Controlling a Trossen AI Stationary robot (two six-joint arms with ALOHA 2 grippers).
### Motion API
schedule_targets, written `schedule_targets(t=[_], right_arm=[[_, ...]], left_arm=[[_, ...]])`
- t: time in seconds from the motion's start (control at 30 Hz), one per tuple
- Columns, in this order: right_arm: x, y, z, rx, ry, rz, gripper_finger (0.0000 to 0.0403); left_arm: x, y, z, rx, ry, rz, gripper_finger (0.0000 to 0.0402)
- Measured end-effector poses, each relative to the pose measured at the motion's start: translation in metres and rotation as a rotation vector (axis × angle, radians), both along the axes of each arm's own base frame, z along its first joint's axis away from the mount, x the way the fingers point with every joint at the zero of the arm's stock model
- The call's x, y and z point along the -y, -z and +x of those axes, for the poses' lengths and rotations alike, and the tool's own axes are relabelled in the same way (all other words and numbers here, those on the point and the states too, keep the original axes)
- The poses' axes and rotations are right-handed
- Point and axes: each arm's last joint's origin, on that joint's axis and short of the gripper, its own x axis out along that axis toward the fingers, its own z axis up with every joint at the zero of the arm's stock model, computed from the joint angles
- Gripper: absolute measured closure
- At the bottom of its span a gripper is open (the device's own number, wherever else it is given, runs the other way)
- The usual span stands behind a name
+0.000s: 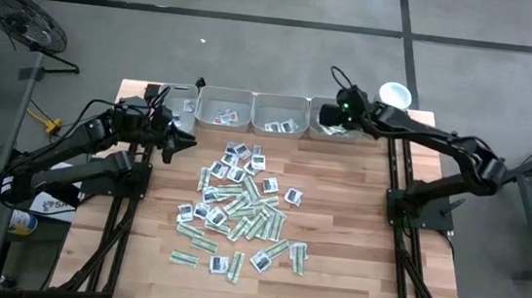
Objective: Pick & Place First Aid Supplies
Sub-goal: Put the gray towelette pack into the middle right gray bin
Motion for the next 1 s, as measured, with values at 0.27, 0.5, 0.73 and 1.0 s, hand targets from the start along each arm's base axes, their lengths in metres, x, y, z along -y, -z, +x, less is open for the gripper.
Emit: schedule_targets(t=[0.27, 0.5, 0.73, 1.0], right_arm=[[-0.036, 0.002, 0.022, 0.065, -0.093, 0.099, 0.0247], [-0.075, 0.006, 0.032, 0.06, -0.069, 0.152, 0.0247], [-0.112, 0.02, 0.048, 0.06, -0.058, 0.229, 0.0247], [-0.15, 0.049, 0.065, 0.013, -0.027, 0.324, 0.0247]], left_arm=[[0.001, 0.0, 0.0, -0.005, 0.045, 0.044, 0.0289], [0.001, 0.0, 0.0, -0.009, 0.058, 0.068, 0.0289], [0.002, 0.0, 0.001, -0.001, 0.129, 0.092, 0.0289], [0.004, -0.001, 0.001, 0.007, 0.181, 0.101, 0.0289]])
